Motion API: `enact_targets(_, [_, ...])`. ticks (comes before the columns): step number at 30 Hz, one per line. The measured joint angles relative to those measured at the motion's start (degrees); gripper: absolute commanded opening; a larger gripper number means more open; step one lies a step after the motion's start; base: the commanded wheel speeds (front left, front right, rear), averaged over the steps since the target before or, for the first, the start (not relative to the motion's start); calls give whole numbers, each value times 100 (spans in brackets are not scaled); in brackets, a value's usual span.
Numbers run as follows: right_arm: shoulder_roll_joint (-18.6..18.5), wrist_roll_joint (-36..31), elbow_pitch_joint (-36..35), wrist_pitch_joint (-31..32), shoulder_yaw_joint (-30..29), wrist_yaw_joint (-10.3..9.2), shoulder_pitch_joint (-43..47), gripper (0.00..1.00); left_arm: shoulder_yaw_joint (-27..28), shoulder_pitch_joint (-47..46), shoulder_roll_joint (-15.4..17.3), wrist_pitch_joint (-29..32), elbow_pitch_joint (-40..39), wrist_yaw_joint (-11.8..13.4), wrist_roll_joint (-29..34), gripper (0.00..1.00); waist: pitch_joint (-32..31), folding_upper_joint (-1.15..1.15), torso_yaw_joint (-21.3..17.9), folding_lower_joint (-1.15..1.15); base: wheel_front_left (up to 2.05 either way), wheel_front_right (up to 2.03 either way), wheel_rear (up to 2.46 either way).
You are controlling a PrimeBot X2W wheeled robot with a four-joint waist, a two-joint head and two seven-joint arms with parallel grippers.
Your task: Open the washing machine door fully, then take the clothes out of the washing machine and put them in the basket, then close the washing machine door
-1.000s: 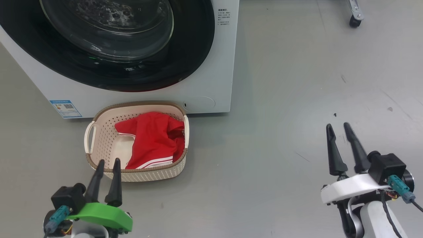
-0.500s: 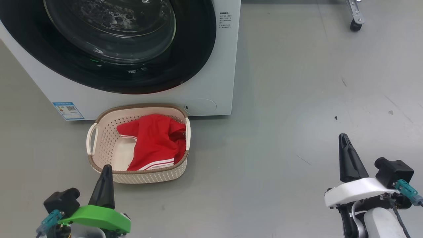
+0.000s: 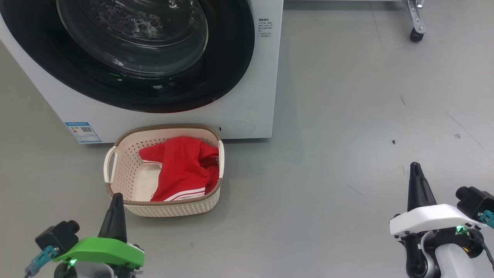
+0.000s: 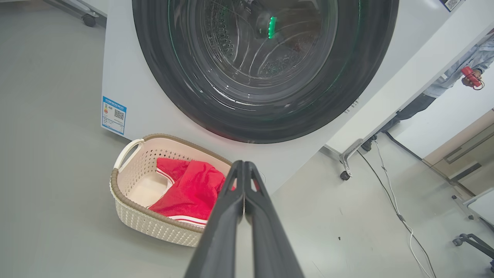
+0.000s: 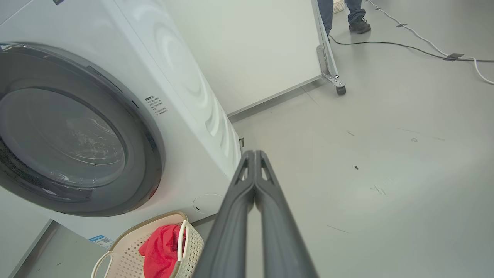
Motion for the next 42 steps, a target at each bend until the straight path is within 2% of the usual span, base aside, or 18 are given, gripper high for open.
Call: enact_targets(42, [11,3284,179,910,-514,192,-8,0,436,1,43,835,-174,0,-2851,0,-251,0,103,0,0,0,0])
